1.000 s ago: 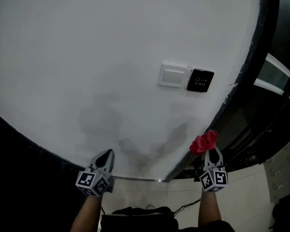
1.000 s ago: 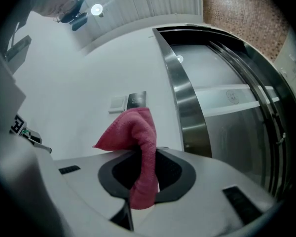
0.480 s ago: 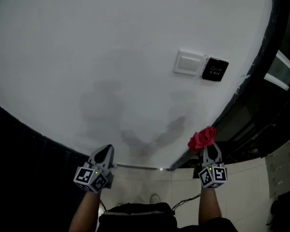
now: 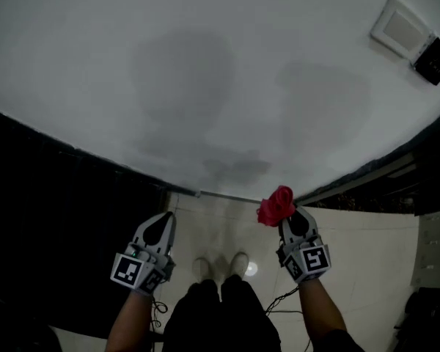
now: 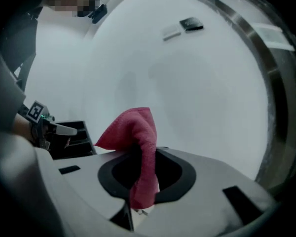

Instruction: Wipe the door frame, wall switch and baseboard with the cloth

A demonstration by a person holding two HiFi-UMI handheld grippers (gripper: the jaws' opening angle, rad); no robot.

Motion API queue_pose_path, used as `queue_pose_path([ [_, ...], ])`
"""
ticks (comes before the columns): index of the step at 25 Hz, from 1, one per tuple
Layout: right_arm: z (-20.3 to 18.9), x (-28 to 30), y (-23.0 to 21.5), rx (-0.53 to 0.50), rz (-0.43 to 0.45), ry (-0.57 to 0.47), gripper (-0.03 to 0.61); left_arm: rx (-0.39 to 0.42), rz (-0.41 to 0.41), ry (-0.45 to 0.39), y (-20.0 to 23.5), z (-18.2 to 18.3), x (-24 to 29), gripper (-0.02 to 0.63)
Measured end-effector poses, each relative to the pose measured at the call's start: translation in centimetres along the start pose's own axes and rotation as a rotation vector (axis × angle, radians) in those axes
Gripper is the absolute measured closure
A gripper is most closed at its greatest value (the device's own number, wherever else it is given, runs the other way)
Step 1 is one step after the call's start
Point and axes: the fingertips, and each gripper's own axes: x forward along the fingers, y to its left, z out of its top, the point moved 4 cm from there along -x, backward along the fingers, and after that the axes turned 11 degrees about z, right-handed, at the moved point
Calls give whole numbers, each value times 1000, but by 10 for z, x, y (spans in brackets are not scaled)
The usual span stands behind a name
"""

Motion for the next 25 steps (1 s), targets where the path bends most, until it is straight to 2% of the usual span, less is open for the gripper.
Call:
queue_pose_path([
  [4,-83,66,21,-21,158,127,517,31,26,34,18,-64,11,611],
  [8,-191,115,39,-116,280,270,517,62,23,103,36,-155,18,611],
  [16,-442,245,32,-295,424,406,517,81,76,108,114,-372,42,611],
  [19,-537,313,29,-374,419,449,518,48,129,78,150,-445,63,611],
  [21,-598,349,28,-336,383,487,518,-7,148,88,166,-470,75,611],
  [23,-644,380,25,-260,324,511,518,-104,154,70,177,-463,93,611],
  [25,-674,413,24,-263,302,521,518,-201,156,22,187,-448,103,611],
])
